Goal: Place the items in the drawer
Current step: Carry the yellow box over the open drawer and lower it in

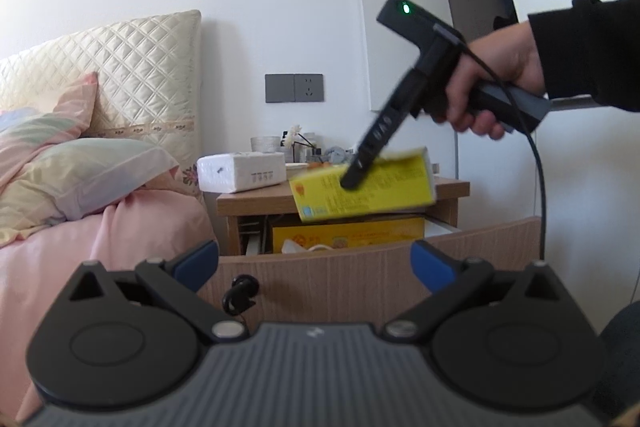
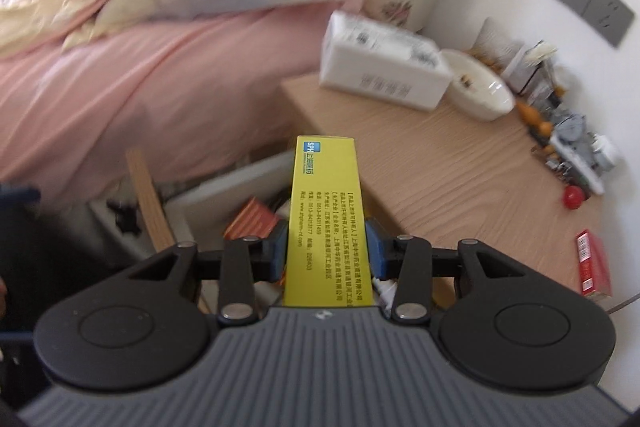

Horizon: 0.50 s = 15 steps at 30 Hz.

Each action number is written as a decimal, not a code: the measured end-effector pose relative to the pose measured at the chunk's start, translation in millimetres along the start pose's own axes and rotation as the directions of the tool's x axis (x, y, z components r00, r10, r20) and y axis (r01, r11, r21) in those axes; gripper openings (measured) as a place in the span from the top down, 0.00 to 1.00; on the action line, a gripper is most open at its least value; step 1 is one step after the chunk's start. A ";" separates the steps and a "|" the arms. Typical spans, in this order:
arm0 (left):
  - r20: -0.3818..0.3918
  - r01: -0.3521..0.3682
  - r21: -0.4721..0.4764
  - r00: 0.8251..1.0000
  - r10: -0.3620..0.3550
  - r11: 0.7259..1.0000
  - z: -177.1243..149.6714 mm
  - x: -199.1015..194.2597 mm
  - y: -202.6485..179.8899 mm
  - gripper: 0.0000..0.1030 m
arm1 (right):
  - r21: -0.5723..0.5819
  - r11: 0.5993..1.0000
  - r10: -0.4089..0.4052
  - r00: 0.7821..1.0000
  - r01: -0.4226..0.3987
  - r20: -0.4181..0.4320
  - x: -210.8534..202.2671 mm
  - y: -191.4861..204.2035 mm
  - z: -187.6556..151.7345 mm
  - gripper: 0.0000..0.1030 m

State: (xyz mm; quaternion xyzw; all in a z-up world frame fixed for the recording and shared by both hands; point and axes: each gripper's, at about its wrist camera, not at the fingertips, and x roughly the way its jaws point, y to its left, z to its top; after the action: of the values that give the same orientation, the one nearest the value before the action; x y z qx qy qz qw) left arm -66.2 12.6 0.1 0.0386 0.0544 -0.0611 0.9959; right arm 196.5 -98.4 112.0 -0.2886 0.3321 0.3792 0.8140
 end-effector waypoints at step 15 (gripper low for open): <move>0.000 -0.001 -0.003 1.000 0.001 1.000 0.6 1.5 3.2 0.00 | 0.012 0.999 0.044 0.991 -0.043 -0.125 64.4 -22.3 -42.9 0.58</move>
State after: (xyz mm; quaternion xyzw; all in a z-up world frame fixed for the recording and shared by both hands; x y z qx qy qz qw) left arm -64.2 15.6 0.7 0.0372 0.0545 -0.0606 0.9960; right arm 232.4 -114.0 41.7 -0.3006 0.3907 0.3763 0.7845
